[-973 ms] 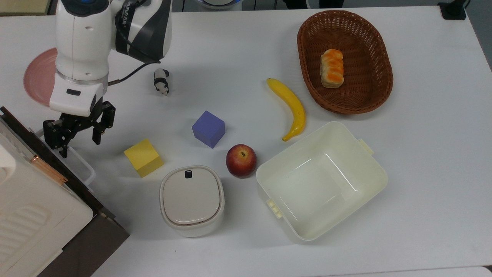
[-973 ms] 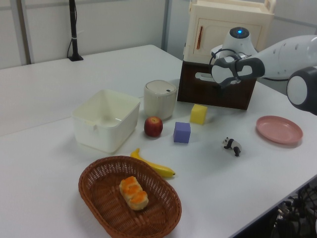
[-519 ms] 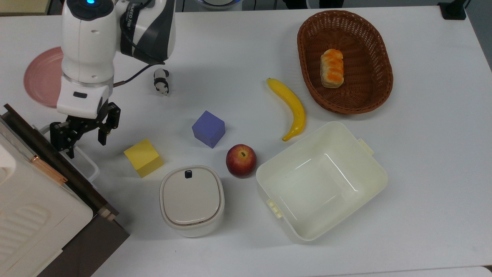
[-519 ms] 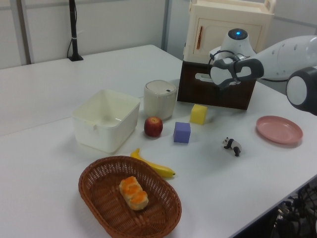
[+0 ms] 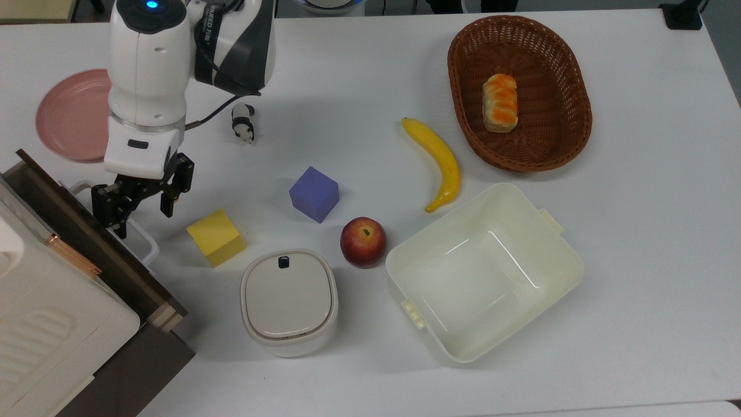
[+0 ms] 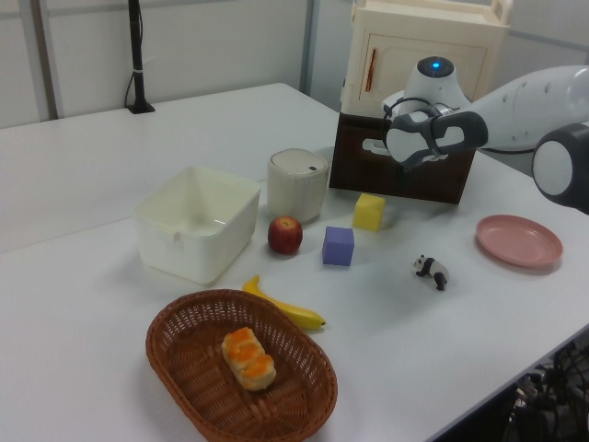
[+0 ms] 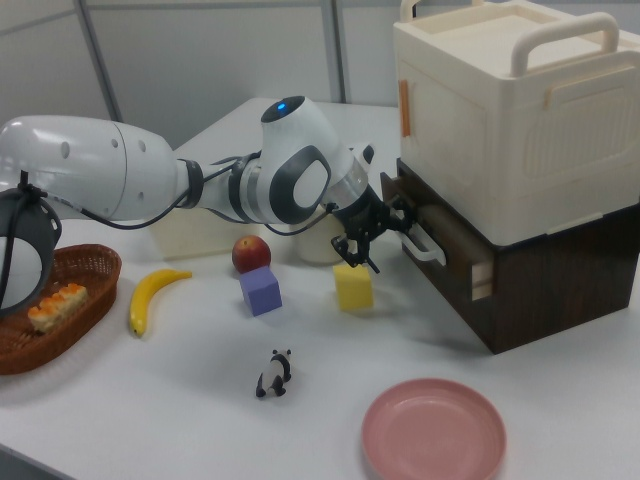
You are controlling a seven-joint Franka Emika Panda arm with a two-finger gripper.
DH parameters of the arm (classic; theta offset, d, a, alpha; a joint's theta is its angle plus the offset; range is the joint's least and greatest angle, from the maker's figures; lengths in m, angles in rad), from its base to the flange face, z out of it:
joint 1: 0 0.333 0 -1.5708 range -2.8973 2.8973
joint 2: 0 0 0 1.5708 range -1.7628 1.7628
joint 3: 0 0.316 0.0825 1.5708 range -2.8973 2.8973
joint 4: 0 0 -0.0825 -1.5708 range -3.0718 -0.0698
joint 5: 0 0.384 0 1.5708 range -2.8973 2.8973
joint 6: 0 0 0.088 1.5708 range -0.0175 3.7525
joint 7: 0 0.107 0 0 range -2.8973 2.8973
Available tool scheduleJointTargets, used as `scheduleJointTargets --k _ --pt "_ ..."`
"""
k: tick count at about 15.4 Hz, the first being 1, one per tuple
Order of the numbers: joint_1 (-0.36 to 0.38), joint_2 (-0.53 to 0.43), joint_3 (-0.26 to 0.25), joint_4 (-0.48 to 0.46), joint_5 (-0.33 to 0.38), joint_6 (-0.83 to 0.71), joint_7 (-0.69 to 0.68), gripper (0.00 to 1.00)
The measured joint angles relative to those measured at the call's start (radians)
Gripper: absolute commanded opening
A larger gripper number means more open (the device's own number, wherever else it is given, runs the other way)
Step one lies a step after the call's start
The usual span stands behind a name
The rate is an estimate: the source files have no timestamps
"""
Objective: Slide open the drawer
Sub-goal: 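Pull the handle outward to slide the drawer open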
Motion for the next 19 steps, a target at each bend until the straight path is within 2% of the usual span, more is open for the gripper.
scheduleJointTargets --k 16,19 --pt "0.034 -0.037 0.002 -0.050 -0.003 -0.029 0.000 0.80" --pt "0.041 -0.054 0.006 -0.056 -0.003 -0.076 0.000 0.80"
